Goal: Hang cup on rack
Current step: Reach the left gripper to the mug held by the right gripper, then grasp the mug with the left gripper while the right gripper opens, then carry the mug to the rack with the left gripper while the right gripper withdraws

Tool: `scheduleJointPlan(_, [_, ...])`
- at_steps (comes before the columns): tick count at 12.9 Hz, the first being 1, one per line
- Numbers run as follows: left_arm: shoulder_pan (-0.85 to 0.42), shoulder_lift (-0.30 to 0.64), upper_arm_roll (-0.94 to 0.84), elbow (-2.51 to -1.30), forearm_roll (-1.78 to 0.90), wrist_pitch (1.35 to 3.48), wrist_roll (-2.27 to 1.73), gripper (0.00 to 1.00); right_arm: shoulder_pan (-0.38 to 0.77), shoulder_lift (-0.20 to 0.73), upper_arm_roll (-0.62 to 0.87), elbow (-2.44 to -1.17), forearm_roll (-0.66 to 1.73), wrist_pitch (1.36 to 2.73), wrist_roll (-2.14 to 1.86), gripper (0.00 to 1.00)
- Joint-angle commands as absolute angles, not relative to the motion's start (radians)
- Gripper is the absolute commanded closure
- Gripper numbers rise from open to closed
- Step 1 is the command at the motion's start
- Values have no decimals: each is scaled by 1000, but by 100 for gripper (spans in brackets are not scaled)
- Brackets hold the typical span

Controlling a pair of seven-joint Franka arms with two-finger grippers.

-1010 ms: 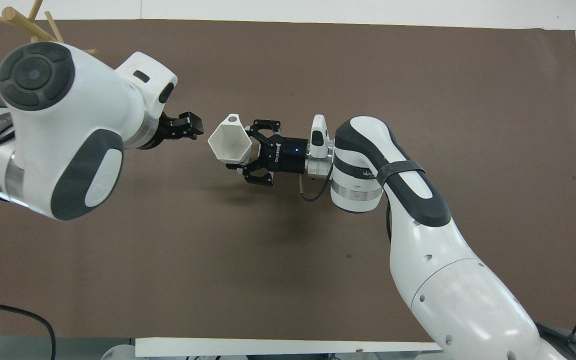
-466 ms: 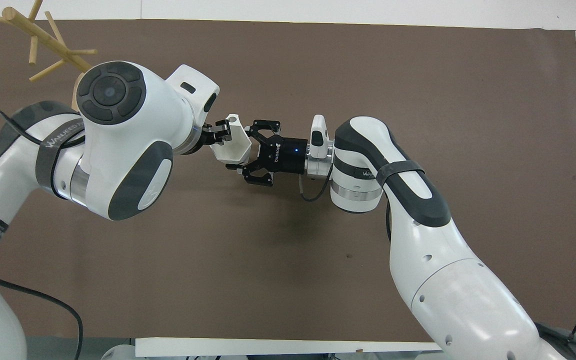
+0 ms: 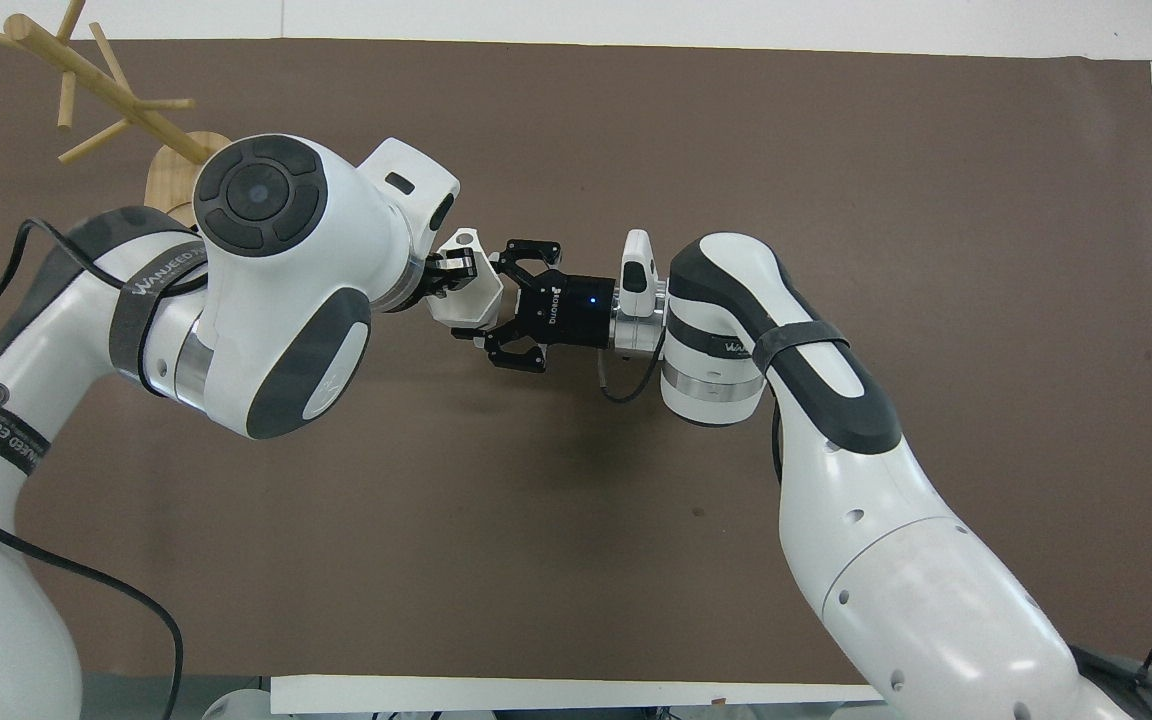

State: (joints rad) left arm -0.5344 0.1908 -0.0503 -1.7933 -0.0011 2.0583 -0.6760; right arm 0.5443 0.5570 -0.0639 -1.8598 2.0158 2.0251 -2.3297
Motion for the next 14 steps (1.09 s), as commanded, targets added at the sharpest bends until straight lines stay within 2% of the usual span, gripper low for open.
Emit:
scheduleJointPlan(1, [-546, 178, -43, -1818, -2, 2083, -725, 100, 551, 551, -67, -1868, 2040, 2034, -2352, 94])
scheduleJointPlan(5, [-545, 181, -40, -1809, -2, 2092, -799, 100, 551, 549, -67, -1868, 2040, 2036, -2352, 92])
scheduleJointPlan(6, [-538, 183, -40, -1809, -2, 2112, -807, 100, 549, 551, -67, -1868, 2042, 2040, -2347, 74])
scheduleJointPlan(7, [-534, 183, -40, -1812, -2, 2121, -807, 100, 548, 551, -67, -1870, 2043, 2052, -2341, 27])
scheduleJointPlan(8, [-534, 183, -40, -1812, -2, 2121, -811, 100, 545, 548, -67, -1874, 2043, 2059, -2338, 1])
scheduleJointPlan(10, [-531, 184, -38, -1810, -2, 2123, -827, 100, 523, 542, -77, -1888, 2039, 2054, -2344, 1])
scheduleJointPlan(14, [-528, 180, -25, -1810, 9, 2140, -937, 100, 353, 526, -77, -1928, 1921, 1968, -2358, 1])
